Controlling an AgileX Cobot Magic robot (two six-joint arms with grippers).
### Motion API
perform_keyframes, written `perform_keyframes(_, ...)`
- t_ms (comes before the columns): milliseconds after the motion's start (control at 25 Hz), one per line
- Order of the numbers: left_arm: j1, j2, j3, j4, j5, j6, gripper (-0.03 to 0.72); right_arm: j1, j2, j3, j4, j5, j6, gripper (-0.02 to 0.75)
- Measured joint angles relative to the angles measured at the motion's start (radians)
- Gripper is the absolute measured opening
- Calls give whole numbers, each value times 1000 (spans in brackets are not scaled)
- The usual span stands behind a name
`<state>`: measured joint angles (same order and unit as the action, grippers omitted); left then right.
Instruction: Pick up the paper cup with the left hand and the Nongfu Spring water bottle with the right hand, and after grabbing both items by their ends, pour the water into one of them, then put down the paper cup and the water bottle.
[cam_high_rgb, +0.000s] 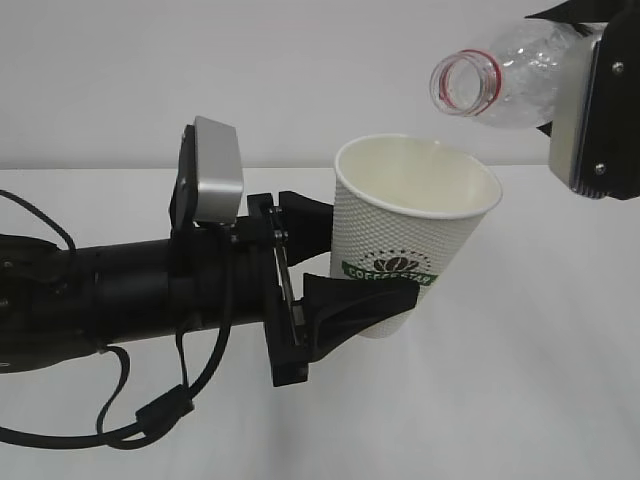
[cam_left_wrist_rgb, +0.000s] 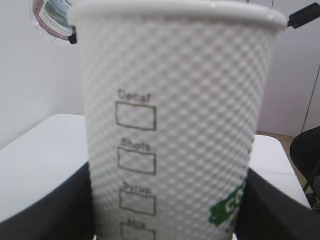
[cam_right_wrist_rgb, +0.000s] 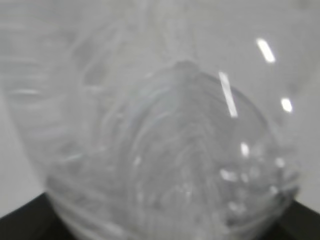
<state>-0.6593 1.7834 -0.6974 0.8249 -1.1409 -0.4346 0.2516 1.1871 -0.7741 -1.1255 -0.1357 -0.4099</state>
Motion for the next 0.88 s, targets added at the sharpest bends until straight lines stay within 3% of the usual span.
perform_keyframes(880, 0, 0, 0, 0, 0, 0, 533, 0, 0, -38, -14, 24, -78, 529)
